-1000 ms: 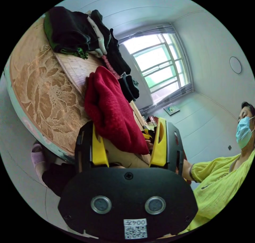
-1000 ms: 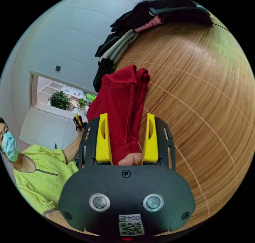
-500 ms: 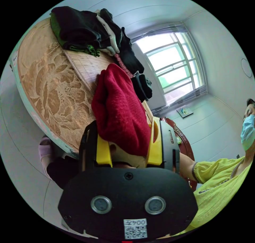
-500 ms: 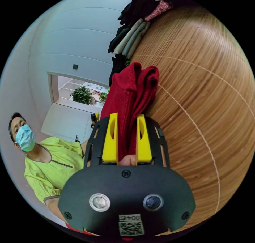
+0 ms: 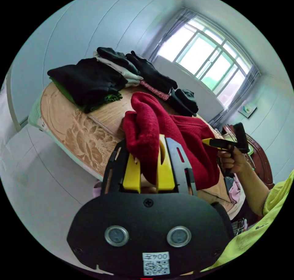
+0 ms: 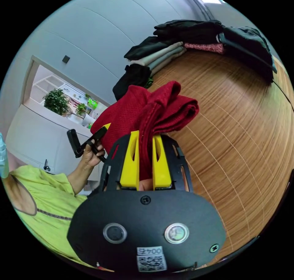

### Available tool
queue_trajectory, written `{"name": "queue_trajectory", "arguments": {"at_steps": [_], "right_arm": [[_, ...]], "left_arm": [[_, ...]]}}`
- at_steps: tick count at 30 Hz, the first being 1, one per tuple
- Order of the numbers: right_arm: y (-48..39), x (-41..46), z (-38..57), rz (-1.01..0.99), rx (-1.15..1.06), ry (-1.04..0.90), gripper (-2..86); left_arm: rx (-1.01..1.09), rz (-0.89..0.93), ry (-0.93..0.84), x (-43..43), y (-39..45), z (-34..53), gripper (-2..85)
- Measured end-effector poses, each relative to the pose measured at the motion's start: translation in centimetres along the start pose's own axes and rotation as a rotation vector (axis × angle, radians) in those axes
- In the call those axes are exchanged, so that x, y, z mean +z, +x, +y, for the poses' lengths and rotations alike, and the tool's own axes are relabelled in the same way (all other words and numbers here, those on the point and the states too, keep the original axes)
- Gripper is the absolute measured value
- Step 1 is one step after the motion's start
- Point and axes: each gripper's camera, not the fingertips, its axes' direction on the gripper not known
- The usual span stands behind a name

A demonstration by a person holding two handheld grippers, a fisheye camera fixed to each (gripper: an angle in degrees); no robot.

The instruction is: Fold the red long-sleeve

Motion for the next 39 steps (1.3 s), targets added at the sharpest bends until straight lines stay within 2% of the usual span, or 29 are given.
{"name": "queue_trajectory", "arguments": {"at_steps": [5, 10, 13, 15, 17, 18, 20, 21, 23, 25, 28, 30, 32, 33, 36, 39], "right_arm": [[-8.5, -1.7, -7.0, -0.025, -0.11, 0.153, 5.8], [-13.7, -0.4, -15.7, -0.104, -0.135, 0.338, 6.3], [-15.3, 2.2, -21.2, -0.135, -0.144, 0.4, 6.6], [-15.0, 4.8, -24.2, -0.134, -0.106, 0.406, 6.9], [-12.2, 10.3, -27.8, -0.137, 0.004, 0.335, 7.4], [-11.1, 12.1, -28.6, -0.146, 0.043, 0.295, 7.6], [-5.3, 19.6, -30.1, -0.165, 0.261, 0.089, 8.3], [-4.0, 20.8, -29.8, -0.175, 0.312, 0.064, 8.6], [-0.8, 21.8, -27.8, -0.371, 0.389, 0.142, 9.3], [-0.3, 21.5, -27.1, -0.382, 0.379, 0.161, 9.2], [-1.0, 20.5, -27.7, -0.335, 0.305, 0.146, 8.2], [-4.7, 18.9, -29.0, -0.186, 0.18, 0.148, 7.7], [-11.1, 17.0, -31.3, 0.019, -0.092, 0.163, 7.6], [-11.7, 16.9, -31.6, 0.055, -0.114, 0.165, 7.6], [-8.2, 18.8, -32.4, -0.002, 0.083, 0.028, 7.9], [-4.3, 17.0, -27.4, -0.183, 0.216, 0.132, 6.4]], "left_arm": [[0.138, -0.067, 0.084, -4.6, -0.4, -7.2, 9.4], [0.352, -0.239, 0.242, -8.9, -1.1, -18.2, 9.8], [0.396, -0.321, 0.289, -8.9, -3.1, -23.4, 10.3], [0.386, -0.34, 0.26, -7.2, -5.5, -26.2, 10.8], [0.254, -0.317, 0.215, -4.5, -9.8, -28.5, 12.4], [0.125, -0.328, 0.178, -2.0, -13.5, -29.4, 14.4], [-0.061, -0.421, 0.074, 2.2, -19.3, -29.5, 17.8], [-0.201, -0.46, 0.046, 3.5, -22.5, -28.6, 18.5], [-0.31, -0.462, 0.163, 3.0, -24.3, -26.4, 18.9], [-0.28, -0.468, 0.285, 3.1, -23.2, -23.9, 18.6], [-0.23, -0.444, 0.202, 6.3, -21.4, -21.1, 17.4], [-0.158, -0.451, 0.251, 6.9, -18.5, -19.2, 15.9], [-0.007, -0.574, 0.301, 7.2, -14.0, -17.7, 14.4], [0.079, -0.599, 0.344, 7.7, -11.4, -16.9, 13.7], [0.245, -0.57, 0.333, 10.1, -6.0, -16.8, 11.9], [0.417, -0.677, 0.279, 13.4, -0.5, -18.6, 8.8]]}}
